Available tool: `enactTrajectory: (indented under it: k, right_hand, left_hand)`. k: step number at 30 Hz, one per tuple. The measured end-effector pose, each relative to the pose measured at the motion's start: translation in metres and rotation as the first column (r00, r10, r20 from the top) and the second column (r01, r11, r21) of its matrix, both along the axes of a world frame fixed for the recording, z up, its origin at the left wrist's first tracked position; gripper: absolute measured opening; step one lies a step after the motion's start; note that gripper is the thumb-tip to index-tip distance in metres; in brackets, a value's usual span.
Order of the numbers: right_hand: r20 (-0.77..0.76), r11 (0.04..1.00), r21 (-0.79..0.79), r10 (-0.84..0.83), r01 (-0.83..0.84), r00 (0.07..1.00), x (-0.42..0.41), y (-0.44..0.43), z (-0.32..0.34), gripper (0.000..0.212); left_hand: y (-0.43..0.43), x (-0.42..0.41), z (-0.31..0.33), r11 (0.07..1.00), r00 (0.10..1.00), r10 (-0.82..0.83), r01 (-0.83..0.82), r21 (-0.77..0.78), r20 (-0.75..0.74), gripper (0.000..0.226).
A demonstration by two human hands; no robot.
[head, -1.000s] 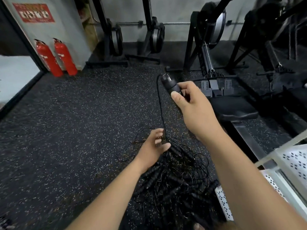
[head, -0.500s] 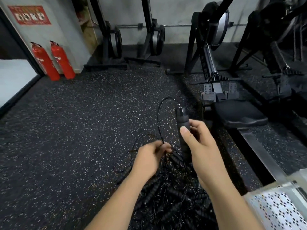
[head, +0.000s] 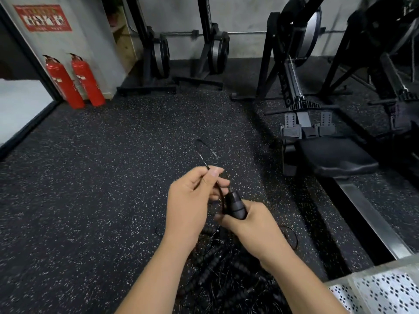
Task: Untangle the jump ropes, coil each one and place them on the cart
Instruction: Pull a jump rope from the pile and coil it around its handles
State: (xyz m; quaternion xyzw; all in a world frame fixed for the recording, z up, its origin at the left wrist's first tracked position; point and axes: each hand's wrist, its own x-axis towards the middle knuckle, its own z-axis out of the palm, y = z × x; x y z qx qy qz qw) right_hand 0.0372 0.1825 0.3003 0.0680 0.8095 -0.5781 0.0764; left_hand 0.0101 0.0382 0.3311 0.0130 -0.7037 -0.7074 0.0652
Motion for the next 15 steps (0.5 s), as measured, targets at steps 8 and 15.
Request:
enactTrajectory:
  k: [8, 15]
  right_hand:
    - [-0.01, 0.999, 0.033, 0.003, -0.003, 1.0, 0.0, 0.005, 0.022, 0.02]
    - [-0.025, 0.838, -0.517, -0.217, 0.173, 0.976, 0.0, 0.025, 0.061, 0.015]
  left_hand:
    - [-0.012, -0.009, -0.011, 0.988, 0.983, 0.056, -0.079, 0.129, 0.175, 0.035]
    - [0.002, 0.012, -0.034, 0.831, 0.799, -0.481, 0.547, -0.102, 0.361, 0.039]
